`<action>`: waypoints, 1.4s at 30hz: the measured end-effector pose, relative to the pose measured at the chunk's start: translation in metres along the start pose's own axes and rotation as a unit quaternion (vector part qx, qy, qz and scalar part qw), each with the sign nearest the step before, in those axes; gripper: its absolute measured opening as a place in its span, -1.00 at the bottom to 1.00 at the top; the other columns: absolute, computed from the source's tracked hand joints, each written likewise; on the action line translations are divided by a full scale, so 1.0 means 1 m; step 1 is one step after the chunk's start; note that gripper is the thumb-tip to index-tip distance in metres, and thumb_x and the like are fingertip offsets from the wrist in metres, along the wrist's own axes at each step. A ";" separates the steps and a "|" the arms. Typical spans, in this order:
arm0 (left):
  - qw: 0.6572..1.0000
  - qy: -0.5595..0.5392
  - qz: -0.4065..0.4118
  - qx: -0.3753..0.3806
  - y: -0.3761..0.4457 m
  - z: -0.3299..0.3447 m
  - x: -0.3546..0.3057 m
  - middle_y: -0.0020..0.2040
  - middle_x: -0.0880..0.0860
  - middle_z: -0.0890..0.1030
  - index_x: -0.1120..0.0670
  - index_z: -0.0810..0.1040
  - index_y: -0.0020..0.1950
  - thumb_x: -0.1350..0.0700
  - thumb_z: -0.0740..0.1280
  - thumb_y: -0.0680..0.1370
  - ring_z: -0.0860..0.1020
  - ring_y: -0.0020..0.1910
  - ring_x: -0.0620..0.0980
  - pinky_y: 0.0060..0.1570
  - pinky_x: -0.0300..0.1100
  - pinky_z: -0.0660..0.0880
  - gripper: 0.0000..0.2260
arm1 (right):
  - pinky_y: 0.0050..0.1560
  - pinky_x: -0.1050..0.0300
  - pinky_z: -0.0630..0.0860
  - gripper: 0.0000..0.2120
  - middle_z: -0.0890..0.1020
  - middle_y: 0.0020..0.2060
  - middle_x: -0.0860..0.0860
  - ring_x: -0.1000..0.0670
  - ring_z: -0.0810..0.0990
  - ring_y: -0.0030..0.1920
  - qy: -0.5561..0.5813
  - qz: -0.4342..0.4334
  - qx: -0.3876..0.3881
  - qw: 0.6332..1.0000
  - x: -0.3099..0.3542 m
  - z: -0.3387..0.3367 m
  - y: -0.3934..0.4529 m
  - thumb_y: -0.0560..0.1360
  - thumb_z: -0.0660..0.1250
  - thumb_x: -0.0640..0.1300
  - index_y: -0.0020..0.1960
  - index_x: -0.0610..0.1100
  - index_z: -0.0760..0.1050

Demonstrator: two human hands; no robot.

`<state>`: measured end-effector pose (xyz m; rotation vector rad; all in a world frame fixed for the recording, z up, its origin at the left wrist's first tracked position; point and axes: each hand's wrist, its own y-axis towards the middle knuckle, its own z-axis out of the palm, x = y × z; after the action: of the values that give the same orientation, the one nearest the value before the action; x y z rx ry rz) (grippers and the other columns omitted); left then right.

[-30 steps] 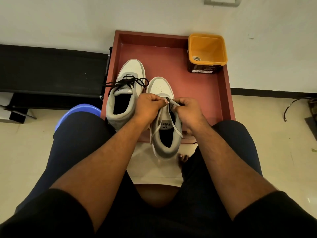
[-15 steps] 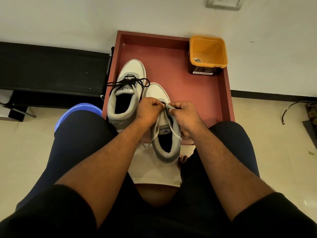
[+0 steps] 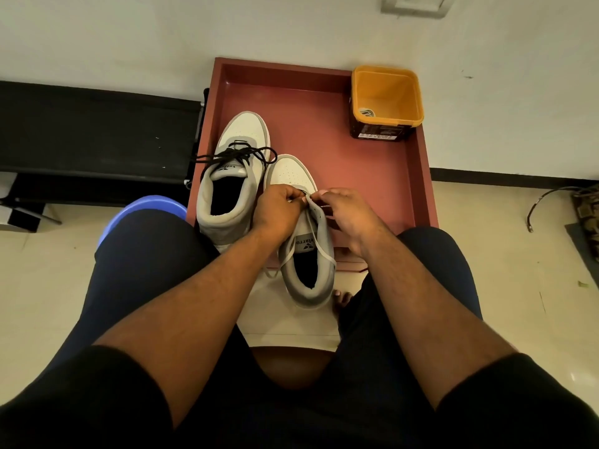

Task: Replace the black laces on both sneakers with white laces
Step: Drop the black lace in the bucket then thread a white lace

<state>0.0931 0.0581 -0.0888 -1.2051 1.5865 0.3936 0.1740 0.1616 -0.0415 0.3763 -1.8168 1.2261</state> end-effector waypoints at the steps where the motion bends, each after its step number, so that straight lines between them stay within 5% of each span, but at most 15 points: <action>1: 1.000 0.003 -0.002 -0.006 -0.001 0.001 0.000 -0.18 -0.01 0.69 0.01 0.69 -0.16 0.14 0.41 0.49 0.65 -0.14 -0.01 0.00 0.00 0.59 -0.92 | -0.22 0.24 0.52 -0.85 0.67 -0.18 -0.05 0.06 0.60 -0.21 -0.001 0.000 -0.003 1.000 0.000 0.000 0.002 0.57 0.28 -0.18 -0.05 -0.18 0.62; 4: 1.000 0.002 0.000 -0.007 -0.004 -0.001 -0.003 -0.21 -0.02 0.69 -0.03 0.67 -0.21 0.15 0.40 0.49 0.65 -0.14 0.01 0.00 0.01 0.59 -0.89 | -0.31 0.26 0.53 -0.89 0.64 -0.28 -0.03 0.08 0.58 -0.31 0.000 -0.015 -0.013 1.000 -0.004 0.004 0.011 0.54 0.33 -0.26 -0.14 -0.16 0.58; 8: 1.000 0.013 0.005 0.019 -0.007 -0.009 -0.009 -0.22 -0.03 0.68 0.02 0.69 -0.15 0.16 0.38 0.48 0.64 -0.15 -0.02 0.02 0.00 0.59 -0.90 | -0.17 0.12 0.53 -0.82 0.60 -0.29 -0.02 0.05 0.54 -0.28 -0.048 -0.047 -0.016 0.998 -0.006 0.008 0.020 0.54 0.31 -0.27 -0.22 -0.10 0.54; 11: 0.992 0.109 0.028 0.061 -0.012 -0.019 -0.018 -0.18 -0.05 0.68 0.00 0.70 -0.05 0.07 0.40 0.45 0.63 -0.14 -0.06 -0.02 -0.04 0.60 -0.87 | -0.19 0.10 0.52 -0.78 0.60 -0.23 -0.04 0.01 0.55 -0.22 -0.049 -0.060 -0.048 0.996 -0.008 0.008 0.024 0.59 0.19 -0.28 -0.19 -0.08 0.46; 16: 0.956 0.285 0.054 0.049 -0.033 -0.040 -0.055 -0.26 0.02 0.62 0.06 0.67 -0.11 0.03 0.36 0.50 0.58 -0.22 0.03 -0.23 -0.13 0.52 -0.86 | -0.25 0.22 0.43 -0.79 0.67 -0.14 -0.01 0.01 0.64 -0.15 0.241 -0.070 -0.089 0.964 0.021 -0.018 0.013 0.66 0.05 -0.23 -0.09 -0.04 0.35; 19: 0.983 0.157 0.041 0.087 -0.043 -0.042 -0.068 -0.29 0.13 0.66 0.14 0.66 -0.17 0.13 0.33 0.53 0.64 -0.29 0.12 -0.26 0.01 0.63 -0.84 | -0.05 0.06 0.55 -0.80 0.60 -0.33 -0.04 -0.01 0.60 -0.30 0.438 -0.084 -0.023 0.895 0.030 -0.034 0.007 0.65 0.09 -0.22 -0.10 -0.08 0.40; 21: 0.991 0.075 0.020 0.105 -0.042 -0.040 -0.066 -0.22 0.13 0.68 0.12 0.68 -0.07 0.25 0.28 0.52 0.65 -0.28 0.08 -0.29 -0.09 0.64 -0.83 | -0.06 0.08 0.52 -0.83 0.52 -0.36 0.02 0.06 0.50 -0.35 0.317 -0.105 -0.022 0.942 0.027 -0.034 0.007 0.64 0.13 -0.23 -0.08 -0.08 0.44; 23: 0.988 0.103 0.061 0.098 -0.036 -0.038 -0.058 -0.13 0.04 0.69 0.08 0.65 0.11 0.33 0.24 0.49 0.60 -0.30 -0.12 -0.31 -0.36 0.52 -0.69 | -0.08 0.13 0.45 -0.85 0.52 -0.24 0.11 0.13 0.46 -0.26 -0.029 -0.178 -0.043 0.983 0.015 -0.028 0.015 0.62 0.18 -0.19 0.02 -0.02 0.51; 25: 0.973 0.185 0.127 0.052 -0.030 -0.036 -0.047 -0.04 -0.02 0.69 0.01 0.62 0.21 0.31 0.25 0.48 0.61 -0.08 -0.09 -0.05 -0.28 0.53 -0.62 | 0.08 -0.04 0.43 -0.83 0.52 -0.08 0.15 0.13 0.47 -0.11 -0.285 -0.220 -0.032 0.932 0.001 -0.020 0.023 0.57 0.27 -0.07 0.11 0.10 0.56; 27: 0.950 0.268 0.156 0.013 -0.027 -0.036 -0.035 0.13 -0.01 0.65 -0.03 0.58 0.26 0.20 0.31 0.50 0.52 0.16 0.07 0.19 -0.05 0.45 -0.65 | 0.10 -0.05 0.31 -0.83 0.46 -0.06 0.11 0.08 0.45 -0.03 -0.399 -0.195 -0.032 0.896 -0.005 -0.014 0.025 0.53 0.32 0.02 0.10 0.11 0.59; 31: 0.946 0.283 0.157 0.035 -0.023 -0.030 -0.024 0.31 0.10 0.49 -0.01 0.56 0.30 0.16 0.36 0.48 0.43 0.27 0.15 0.31 0.00 0.36 -0.62 | 0.03 0.04 0.27 -0.94 0.44 -0.04 0.10 0.09 0.44 -0.04 -0.370 -0.208 -0.096 0.900 0.001 -0.008 0.022 0.53 0.34 -0.02 -0.08 0.06 0.58; 34: 0.955 0.252 0.148 0.043 -0.019 -0.029 -0.018 0.32 0.15 0.47 0.01 0.59 0.27 0.17 0.36 0.47 0.45 0.30 0.14 0.32 0.04 0.38 -0.64 | -0.02 0.25 0.44 -0.92 0.54 0.00 0.03 0.08 0.52 -0.03 -0.028 -0.189 -0.193 0.963 0.016 -0.016 0.014 0.58 0.28 -0.13 -0.06 0.03 0.49; 37: 0.960 0.240 0.133 0.051 -0.021 -0.030 -0.018 0.34 0.15 0.46 0.02 0.59 0.28 0.18 0.32 0.48 0.44 0.32 0.10 0.35 -0.01 0.38 -0.64 | 0.03 0.19 0.48 -0.88 0.58 -0.01 0.04 0.11 0.55 -0.02 0.154 -0.183 -0.308 0.921 0.026 -0.044 0.009 0.59 0.25 -0.16 0.10 -0.05 0.50; 40: 0.960 0.240 0.137 0.050 -0.021 -0.029 -0.020 0.33 0.14 0.47 0.04 0.58 0.28 0.19 0.31 0.48 0.44 0.30 0.08 0.34 -0.08 0.37 -0.63 | 0.28 -0.09 0.43 -0.70 0.50 0.24 0.08 0.05 0.48 0.25 -0.089 -0.186 -0.335 0.919 0.018 -0.055 0.015 0.52 0.35 -0.10 0.24 0.04 0.46; 42: 0.960 0.241 0.135 0.050 -0.020 -0.029 -0.020 0.32 0.14 0.48 0.03 0.58 0.28 0.19 0.31 0.47 0.45 0.30 0.08 0.33 -0.06 0.38 -0.63 | 0.41 -0.25 0.19 -0.68 0.40 0.38 0.08 -0.03 0.28 0.45 -0.292 -0.199 -0.268 0.896 0.012 -0.046 0.015 0.49 0.40 -0.05 0.23 0.12 0.50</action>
<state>0.0934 0.0378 -0.0539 -1.0581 2.1779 0.1931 0.1802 0.2105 -0.0351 0.8071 -2.3320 0.3004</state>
